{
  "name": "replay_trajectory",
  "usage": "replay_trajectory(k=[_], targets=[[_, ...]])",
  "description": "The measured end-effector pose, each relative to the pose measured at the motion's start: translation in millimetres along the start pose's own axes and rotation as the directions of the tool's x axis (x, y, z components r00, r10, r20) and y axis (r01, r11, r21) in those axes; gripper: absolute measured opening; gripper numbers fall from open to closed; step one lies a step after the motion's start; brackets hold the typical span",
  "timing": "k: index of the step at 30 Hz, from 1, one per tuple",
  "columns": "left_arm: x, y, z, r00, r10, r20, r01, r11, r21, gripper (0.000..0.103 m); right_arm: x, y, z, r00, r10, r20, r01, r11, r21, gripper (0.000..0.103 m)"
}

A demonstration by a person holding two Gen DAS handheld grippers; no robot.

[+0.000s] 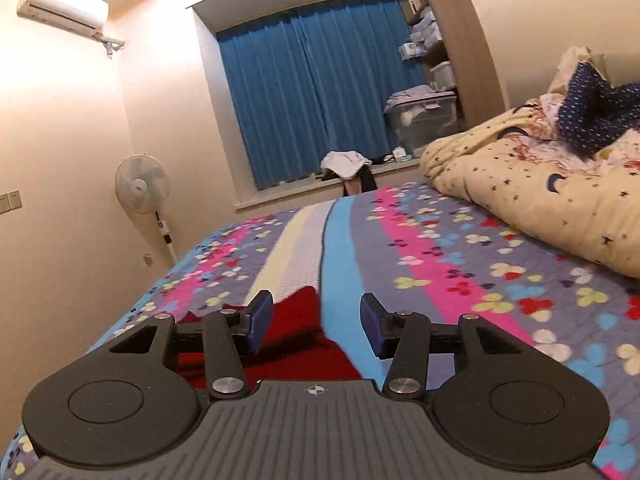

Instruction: Fold small clothes

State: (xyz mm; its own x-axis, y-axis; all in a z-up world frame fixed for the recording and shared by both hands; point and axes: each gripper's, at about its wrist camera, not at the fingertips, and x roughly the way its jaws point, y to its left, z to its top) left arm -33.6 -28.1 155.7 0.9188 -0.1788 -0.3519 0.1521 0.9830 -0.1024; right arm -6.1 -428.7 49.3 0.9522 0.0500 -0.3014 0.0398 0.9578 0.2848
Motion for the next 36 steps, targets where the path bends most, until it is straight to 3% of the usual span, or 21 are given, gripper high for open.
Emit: replay_trajectory(k=[6,9,14,16,18,21,24,28,31,33,36], targets=[[-65.7,-39.2,19.7,0.990,-0.020,0.142,0.019,1.000,0.009,0.088,-23.1,-35.9,-0.8,0.999,-0.050,0.000,0.050,0.999,0.003,0.051],[-68.7,-42.7,7.7,0.986,0.007,0.169,-0.010,1.000,0.015,0.095,-23.0,-53.7,-2.2,0.998,-0.063,-0.024,0.064,0.997,0.036,0.051],[-9.6,-18.7,-60.3,0.991,0.122,0.060,-0.124,0.992,0.021,0.099,-2.0,-73.9,-11.8,0.986,-0.051,-0.161,0.065,0.995,0.081,0.051],[13.5,-5.5,-95.7,0.988,0.151,-0.015,-0.151,0.988,0.016,0.099,10.9,-75.8,-18.2,0.971,-0.048,-0.234,0.066,0.995,0.072,0.051],[31.7,11.7,-124.7,0.986,0.151,-0.077,-0.151,0.989,0.001,0.093,23.0,-75.6,-28.3,0.952,-0.039,-0.303,0.055,0.997,0.046,0.050],[57.2,40.4,-168.8,0.966,0.193,-0.172,-0.199,0.980,-0.016,0.073,34.3,-68.9,-42.5,0.920,-0.057,-0.387,0.053,0.998,-0.022,0.050],[68.4,68.5,-205.0,0.942,0.232,-0.242,-0.249,0.968,-0.041,0.064,36.7,-66.0,-55.1,0.918,-0.040,-0.395,0.027,0.999,-0.039,0.050],[81.0,105.5,-227.3,0.892,0.269,-0.363,-0.333,0.935,-0.126,0.064,47.8,-67.5,-89.8,0.904,-0.080,-0.420,0.057,0.996,-0.067,0.050],[79.9,121.1,-235.8,0.883,0.254,-0.394,-0.339,0.927,-0.163,0.064,59.9,-73.6,-114.8,0.886,-0.139,-0.443,0.130,0.990,-0.051,0.050],[80.7,123.5,-238.7,0.876,0.250,-0.413,-0.338,0.928,-0.154,0.064,68.8,-74.7,-122.3,0.870,-0.157,-0.468,0.150,0.987,-0.053,0.050],[84.8,125.3,-243.0,0.866,0.223,-0.448,-0.330,0.928,-0.176,0.064,75.4,-73.3,-124.4,0.863,-0.152,-0.481,0.150,0.988,-0.043,0.050]])
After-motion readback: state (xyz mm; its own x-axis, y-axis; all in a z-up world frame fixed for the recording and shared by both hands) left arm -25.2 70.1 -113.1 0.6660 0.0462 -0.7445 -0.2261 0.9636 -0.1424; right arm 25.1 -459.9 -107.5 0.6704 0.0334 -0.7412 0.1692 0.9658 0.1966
